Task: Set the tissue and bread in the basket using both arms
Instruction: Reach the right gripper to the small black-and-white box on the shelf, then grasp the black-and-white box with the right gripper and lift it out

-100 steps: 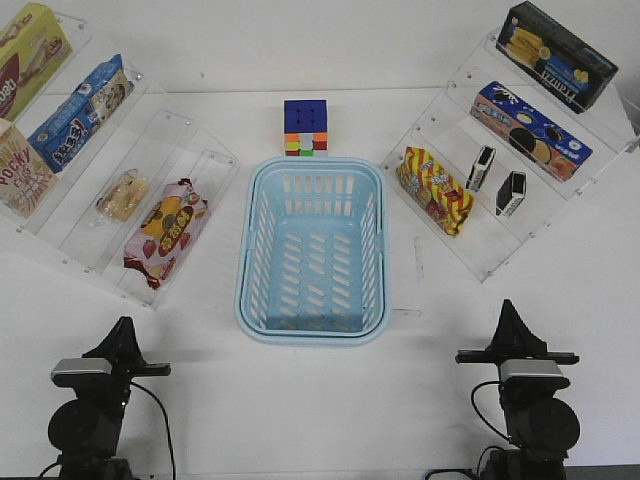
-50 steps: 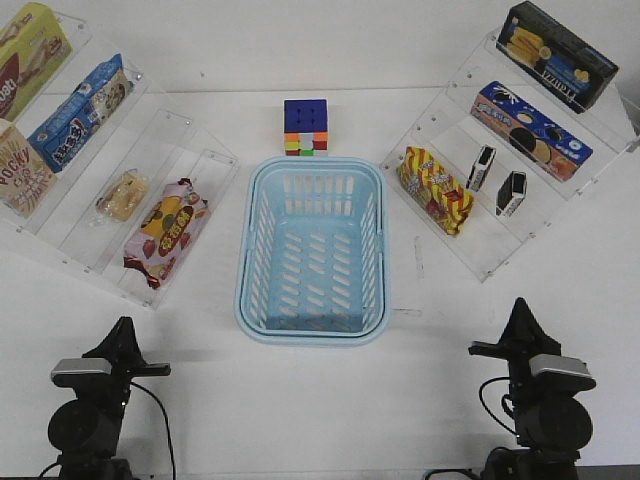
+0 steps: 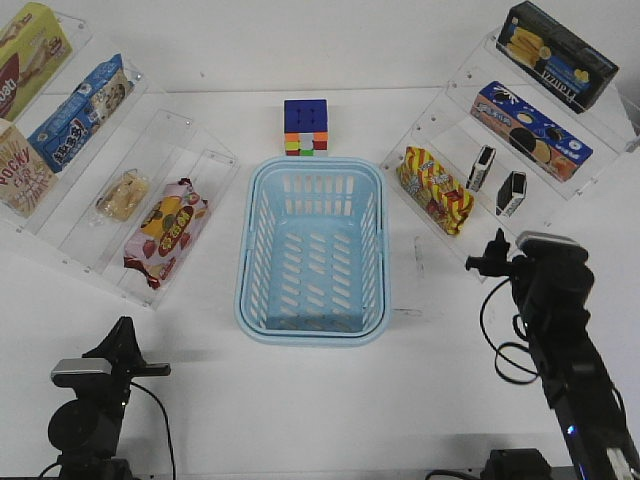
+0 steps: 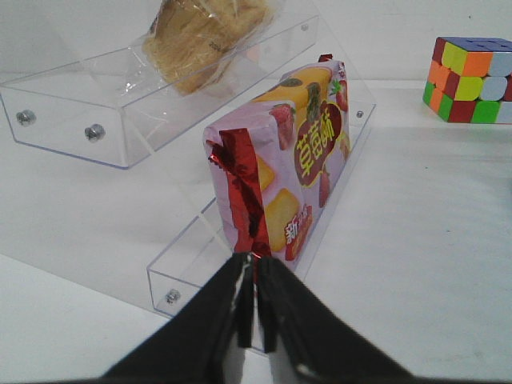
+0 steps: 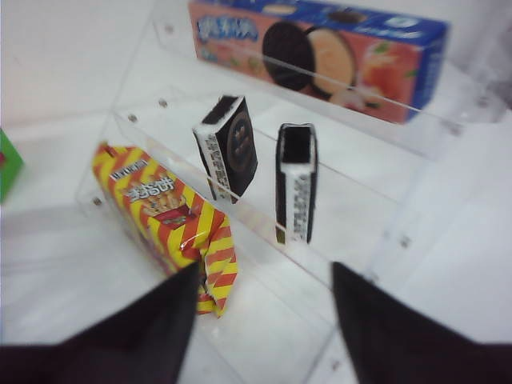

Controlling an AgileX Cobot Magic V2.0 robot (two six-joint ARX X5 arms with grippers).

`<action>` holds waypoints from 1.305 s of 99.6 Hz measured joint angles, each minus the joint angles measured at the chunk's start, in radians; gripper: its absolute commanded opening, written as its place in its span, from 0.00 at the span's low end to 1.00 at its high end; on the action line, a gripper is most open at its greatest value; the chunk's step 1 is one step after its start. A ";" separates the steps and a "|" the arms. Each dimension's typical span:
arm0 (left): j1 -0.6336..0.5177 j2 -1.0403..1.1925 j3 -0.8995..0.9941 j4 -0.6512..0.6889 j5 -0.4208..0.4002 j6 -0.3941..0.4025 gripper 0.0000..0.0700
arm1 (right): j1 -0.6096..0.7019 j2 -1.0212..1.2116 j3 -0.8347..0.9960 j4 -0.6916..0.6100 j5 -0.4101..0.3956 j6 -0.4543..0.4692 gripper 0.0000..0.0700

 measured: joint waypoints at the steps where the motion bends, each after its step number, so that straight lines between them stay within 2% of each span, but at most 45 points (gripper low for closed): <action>1: 0.000 0.000 0.000 0.000 0.000 0.000 0.00 | -0.002 0.014 0.010 0.000 -0.001 -0.001 0.65; 39: 0.000 0.000 0.000 0.000 0.000 0.000 0.00 | -0.095 0.464 0.316 0.012 -0.004 -0.044 0.62; 44: 0.000 0.000 0.000 0.000 0.000 0.000 0.00 | -0.098 0.504 0.337 0.012 -0.004 -0.045 0.51; 56: 0.000 0.000 0.000 0.000 0.000 0.000 0.00 | -0.097 0.572 0.357 0.014 -0.031 -0.045 0.00; 77: 0.000 0.000 0.000 0.000 0.000 0.000 0.00 | -0.097 0.560 0.369 -0.009 -0.031 -0.063 0.00; 85: 0.000 0.000 0.000 0.000 0.000 0.000 0.00 | -0.097 0.500 0.369 -0.034 -0.031 -0.069 0.00; 94: 0.000 0.000 0.000 0.000 0.000 0.000 0.00 | -0.095 0.386 0.370 -0.064 -0.066 -0.069 0.00; 106: 0.000 0.000 0.000 0.000 0.000 0.000 0.00 | -0.041 0.232 0.380 -0.091 -0.180 -0.057 0.00; 122: 0.000 0.000 0.000 0.000 0.000 0.000 0.00 | 0.117 0.165 0.390 -0.087 -0.451 -0.038 0.00; 130: 0.000 0.000 0.000 0.000 0.000 0.000 0.00 | 0.224 0.186 0.390 -0.100 -0.499 -0.039 0.00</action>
